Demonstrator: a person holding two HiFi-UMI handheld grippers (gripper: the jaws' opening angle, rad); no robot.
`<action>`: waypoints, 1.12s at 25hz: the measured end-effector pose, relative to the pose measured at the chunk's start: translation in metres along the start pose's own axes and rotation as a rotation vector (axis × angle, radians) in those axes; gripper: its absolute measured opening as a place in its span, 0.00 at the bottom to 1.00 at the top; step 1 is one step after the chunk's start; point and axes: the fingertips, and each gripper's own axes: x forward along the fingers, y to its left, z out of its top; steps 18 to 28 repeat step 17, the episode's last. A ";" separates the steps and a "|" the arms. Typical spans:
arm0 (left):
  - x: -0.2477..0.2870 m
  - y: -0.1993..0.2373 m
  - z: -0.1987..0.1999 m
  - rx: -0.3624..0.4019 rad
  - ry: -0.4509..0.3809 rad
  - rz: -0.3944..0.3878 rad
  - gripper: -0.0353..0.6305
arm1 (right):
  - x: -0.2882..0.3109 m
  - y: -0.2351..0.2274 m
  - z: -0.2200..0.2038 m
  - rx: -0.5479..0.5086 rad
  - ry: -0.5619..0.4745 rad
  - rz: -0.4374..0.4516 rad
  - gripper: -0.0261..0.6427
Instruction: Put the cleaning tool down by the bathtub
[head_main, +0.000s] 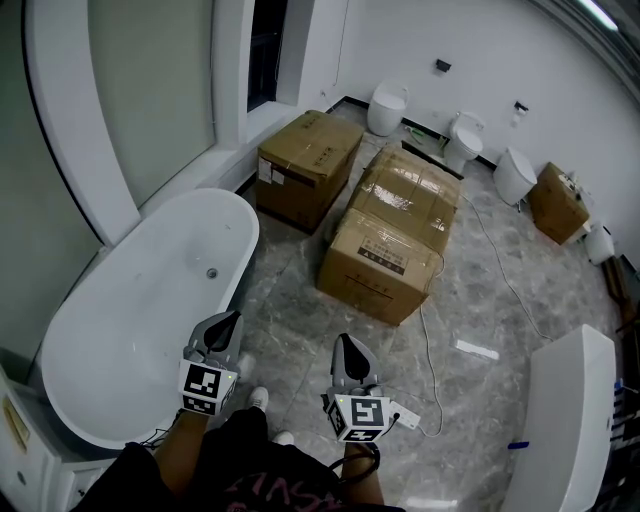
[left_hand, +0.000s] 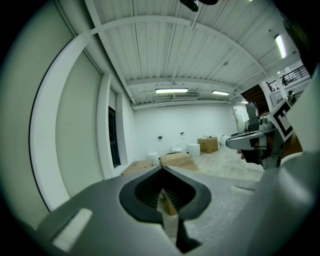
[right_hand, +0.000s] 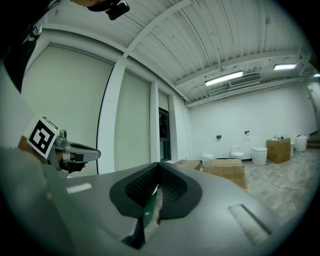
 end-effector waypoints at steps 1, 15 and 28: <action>-0.001 0.001 0.002 -0.006 -0.004 -0.001 0.06 | 0.000 0.001 0.001 -0.002 0.000 0.000 0.06; -0.010 0.001 0.002 -0.029 -0.018 -0.017 0.06 | -0.007 0.006 0.000 0.001 0.003 -0.010 0.06; -0.012 0.001 0.003 -0.047 -0.027 -0.027 0.06 | -0.007 0.009 -0.001 -0.002 0.004 -0.007 0.06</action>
